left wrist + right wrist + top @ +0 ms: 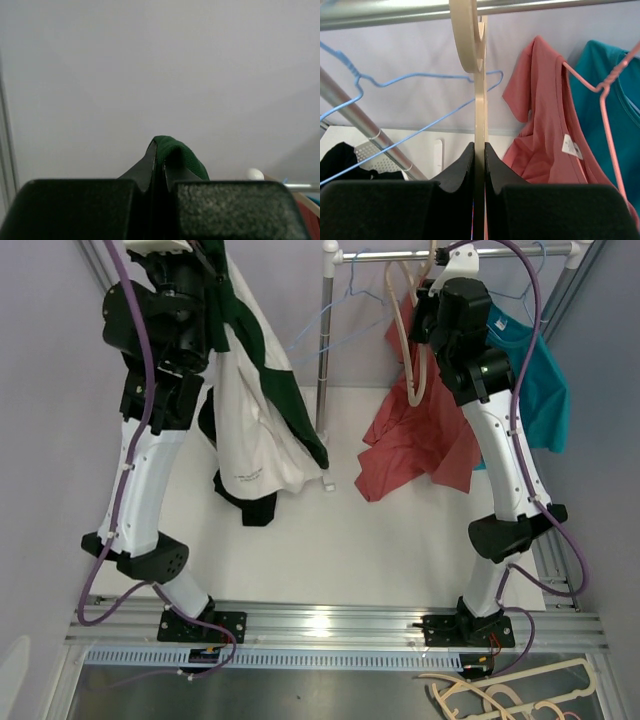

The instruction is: Remove the t-shirt from the hanger

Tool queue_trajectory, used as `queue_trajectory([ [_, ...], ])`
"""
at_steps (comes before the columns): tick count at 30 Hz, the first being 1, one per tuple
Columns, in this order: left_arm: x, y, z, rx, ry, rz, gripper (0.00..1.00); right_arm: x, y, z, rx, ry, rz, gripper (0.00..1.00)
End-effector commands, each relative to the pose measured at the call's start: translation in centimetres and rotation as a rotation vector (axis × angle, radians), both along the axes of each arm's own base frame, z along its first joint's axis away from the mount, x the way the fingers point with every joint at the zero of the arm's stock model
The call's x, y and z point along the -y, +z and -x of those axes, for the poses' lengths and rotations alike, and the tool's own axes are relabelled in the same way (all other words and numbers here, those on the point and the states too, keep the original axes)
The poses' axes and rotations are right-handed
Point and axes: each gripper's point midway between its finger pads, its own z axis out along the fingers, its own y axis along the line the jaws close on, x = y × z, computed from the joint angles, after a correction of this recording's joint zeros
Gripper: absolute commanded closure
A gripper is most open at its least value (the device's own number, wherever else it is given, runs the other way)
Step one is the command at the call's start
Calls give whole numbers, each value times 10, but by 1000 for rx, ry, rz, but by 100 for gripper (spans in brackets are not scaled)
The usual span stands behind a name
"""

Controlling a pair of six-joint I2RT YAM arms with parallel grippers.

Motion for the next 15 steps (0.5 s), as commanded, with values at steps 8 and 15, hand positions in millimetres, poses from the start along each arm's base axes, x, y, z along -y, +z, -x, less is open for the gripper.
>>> queue_trajectory([
  [8, -80, 45, 115, 283, 148, 103, 99, -10, 38, -26, 150, 27, -78, 100],
  [15, -86, 76, 112, 339, 231, 77, 99, -15, 23, -37, 119, 30, -75, 100],
])
